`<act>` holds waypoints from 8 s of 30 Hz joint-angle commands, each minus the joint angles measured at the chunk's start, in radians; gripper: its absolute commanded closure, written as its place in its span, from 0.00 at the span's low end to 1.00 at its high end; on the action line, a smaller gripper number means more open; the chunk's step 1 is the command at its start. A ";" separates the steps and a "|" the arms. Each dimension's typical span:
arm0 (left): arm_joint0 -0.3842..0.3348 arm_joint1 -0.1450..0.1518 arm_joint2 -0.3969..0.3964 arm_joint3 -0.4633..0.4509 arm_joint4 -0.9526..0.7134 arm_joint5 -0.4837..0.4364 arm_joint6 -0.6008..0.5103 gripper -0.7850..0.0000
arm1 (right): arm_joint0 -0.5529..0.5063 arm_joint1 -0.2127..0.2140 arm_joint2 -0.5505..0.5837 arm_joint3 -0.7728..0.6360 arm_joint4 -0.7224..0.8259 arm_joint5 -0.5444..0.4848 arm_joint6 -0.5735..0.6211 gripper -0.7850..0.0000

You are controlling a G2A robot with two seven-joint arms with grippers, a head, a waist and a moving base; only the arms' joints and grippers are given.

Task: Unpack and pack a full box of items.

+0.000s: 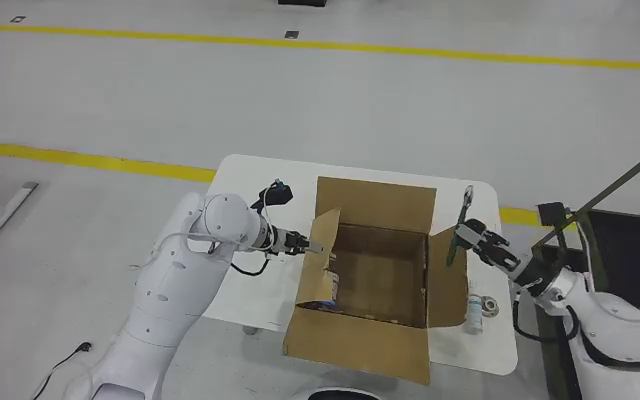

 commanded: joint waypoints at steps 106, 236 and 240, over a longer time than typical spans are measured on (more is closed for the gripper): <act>0.000 0.000 0.000 0.000 0.000 0.000 0.000 0.00 | -0.135 -0.033 0.055 -0.288 -0.643 0.522 -0.133 1.00; 0.000 0.000 0.000 0.000 0.000 0.000 0.000 0.00 | 0.012 -0.073 -0.231 -0.187 -0.370 0.475 -0.111 1.00; 0.000 0.000 0.000 0.000 0.000 0.000 0.000 0.00 | 0.090 -0.080 -0.371 -0.063 -0.448 0.546 -0.086 1.00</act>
